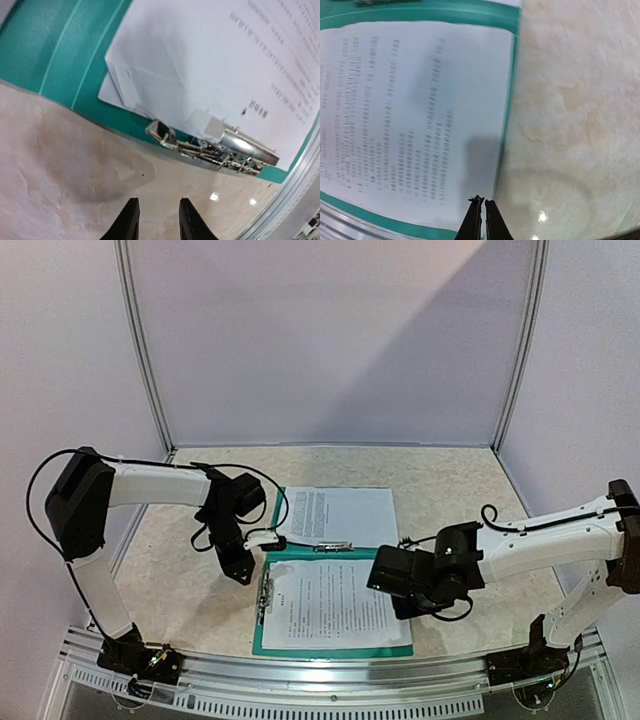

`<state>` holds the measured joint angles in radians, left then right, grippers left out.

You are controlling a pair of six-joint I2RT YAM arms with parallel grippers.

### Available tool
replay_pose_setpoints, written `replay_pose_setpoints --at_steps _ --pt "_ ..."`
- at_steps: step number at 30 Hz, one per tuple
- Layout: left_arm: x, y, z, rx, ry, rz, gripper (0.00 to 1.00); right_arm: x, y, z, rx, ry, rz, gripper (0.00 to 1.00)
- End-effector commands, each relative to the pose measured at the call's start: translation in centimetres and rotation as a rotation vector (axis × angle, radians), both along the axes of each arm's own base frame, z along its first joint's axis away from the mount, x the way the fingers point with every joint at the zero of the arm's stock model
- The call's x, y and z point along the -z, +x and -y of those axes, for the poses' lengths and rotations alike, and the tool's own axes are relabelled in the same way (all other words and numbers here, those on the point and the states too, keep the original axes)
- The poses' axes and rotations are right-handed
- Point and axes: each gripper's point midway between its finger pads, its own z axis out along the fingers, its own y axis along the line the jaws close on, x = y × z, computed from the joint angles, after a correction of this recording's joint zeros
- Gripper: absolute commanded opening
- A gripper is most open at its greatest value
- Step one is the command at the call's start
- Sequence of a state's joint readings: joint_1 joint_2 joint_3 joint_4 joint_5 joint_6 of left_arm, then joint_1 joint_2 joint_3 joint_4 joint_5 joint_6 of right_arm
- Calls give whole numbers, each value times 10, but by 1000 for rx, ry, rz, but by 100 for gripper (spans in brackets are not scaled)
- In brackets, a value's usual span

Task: Put the files into the folder
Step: Adjust the file in the folder with some files, then close the spring clip on the folder at the center of the board.

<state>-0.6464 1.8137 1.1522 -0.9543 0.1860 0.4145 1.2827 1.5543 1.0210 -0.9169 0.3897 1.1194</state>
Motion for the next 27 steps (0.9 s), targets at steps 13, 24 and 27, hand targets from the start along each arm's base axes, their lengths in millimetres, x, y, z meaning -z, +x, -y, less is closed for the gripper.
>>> replay_pose_setpoints --at_steps 13,24,27 --pt "-9 13 49 -202 -349 -195 45 40 49 -149 -268 298 17 4" --pt "-16 13 60 -196 -439 -238 43 69 47 -144 -223 306 -24 4" --pt "-22 5 60 -159 -468 -257 41 76 46 -142 -209 300 -40 3"
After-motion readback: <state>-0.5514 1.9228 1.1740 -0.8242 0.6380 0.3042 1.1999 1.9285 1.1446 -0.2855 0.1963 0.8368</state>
